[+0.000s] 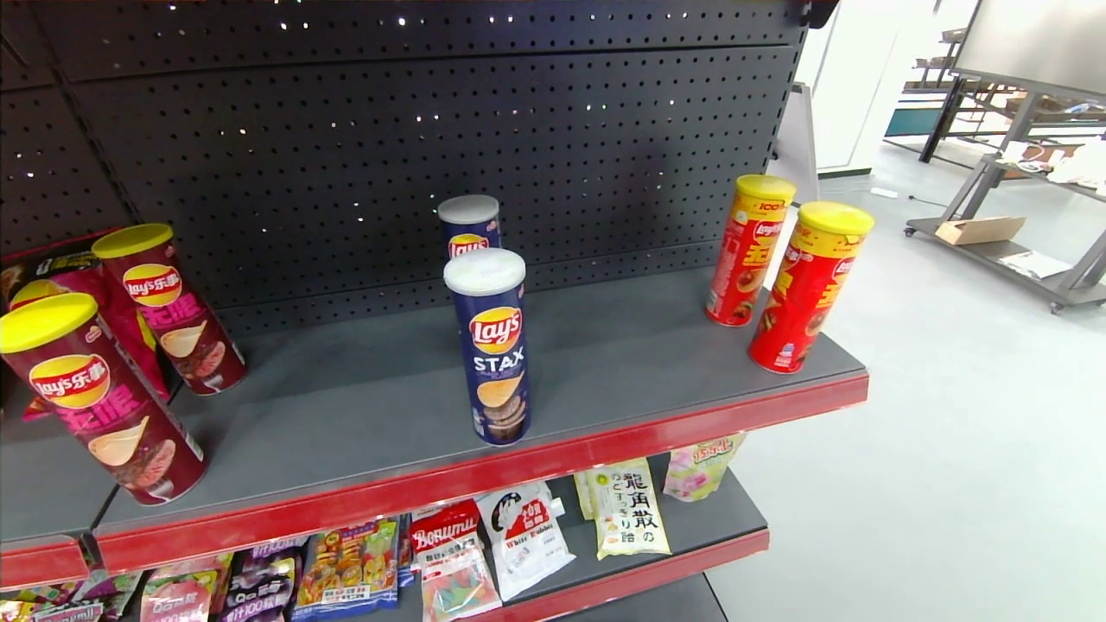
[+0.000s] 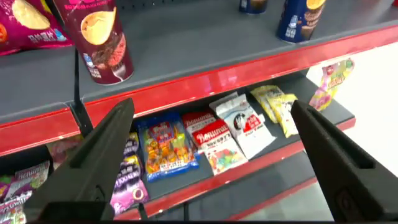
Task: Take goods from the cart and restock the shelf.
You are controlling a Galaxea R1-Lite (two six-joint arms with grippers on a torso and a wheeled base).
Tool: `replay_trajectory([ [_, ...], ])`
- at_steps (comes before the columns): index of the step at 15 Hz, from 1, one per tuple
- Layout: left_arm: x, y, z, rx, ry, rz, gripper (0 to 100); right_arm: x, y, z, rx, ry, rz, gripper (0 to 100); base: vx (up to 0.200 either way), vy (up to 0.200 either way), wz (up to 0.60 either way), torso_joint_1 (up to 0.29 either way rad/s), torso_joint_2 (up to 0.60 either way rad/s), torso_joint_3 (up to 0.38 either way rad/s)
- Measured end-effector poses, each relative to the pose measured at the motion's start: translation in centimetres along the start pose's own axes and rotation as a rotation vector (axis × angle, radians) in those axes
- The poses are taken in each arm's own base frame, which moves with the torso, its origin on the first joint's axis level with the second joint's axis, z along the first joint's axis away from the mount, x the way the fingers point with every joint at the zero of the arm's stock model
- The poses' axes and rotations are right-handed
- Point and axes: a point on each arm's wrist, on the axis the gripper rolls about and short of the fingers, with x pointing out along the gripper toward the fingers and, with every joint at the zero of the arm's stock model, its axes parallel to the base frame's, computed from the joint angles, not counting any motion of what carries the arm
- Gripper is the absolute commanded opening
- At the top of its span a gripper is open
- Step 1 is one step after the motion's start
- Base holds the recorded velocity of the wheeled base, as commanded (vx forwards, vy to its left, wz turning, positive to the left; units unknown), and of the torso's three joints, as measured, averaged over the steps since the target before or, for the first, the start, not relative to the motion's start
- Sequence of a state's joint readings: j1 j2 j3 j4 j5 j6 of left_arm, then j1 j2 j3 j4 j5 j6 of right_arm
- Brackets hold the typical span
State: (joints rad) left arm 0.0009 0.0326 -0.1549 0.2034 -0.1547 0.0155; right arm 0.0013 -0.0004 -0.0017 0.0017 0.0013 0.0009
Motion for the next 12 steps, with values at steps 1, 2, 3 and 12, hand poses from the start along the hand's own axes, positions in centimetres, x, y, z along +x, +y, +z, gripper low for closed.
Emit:
replay_trajectory([
  [1,-0.05,-0.01,-0.18,0.001,-0.006,0.000,100,0.00,0.00,0.00,-0.001,0.000,0.000,100,0.000,0.000,0.60,-0.002,0.00,0.002],
  [2,-0.10,-0.02,-0.27,0.002,-0.013,0.000,100,0.00,0.00,0.00,0.000,0.000,0.000,100,0.000,0.000,0.60,0.002,0.00,-0.007],
  [3,-0.09,-0.02,-0.40,0.002,-0.014,0.001,100,0.00,0.00,-0.01,-0.001,0.001,0.000,100,0.000,0.000,0.60,0.012,0.00,-0.002],
  [12,0.32,0.03,-1.07,0.002,-0.026,0.001,100,0.00,0.00,0.00,-0.003,0.000,0.004,100,0.000,0.000,0.20,0.001,0.00,0.000],
])
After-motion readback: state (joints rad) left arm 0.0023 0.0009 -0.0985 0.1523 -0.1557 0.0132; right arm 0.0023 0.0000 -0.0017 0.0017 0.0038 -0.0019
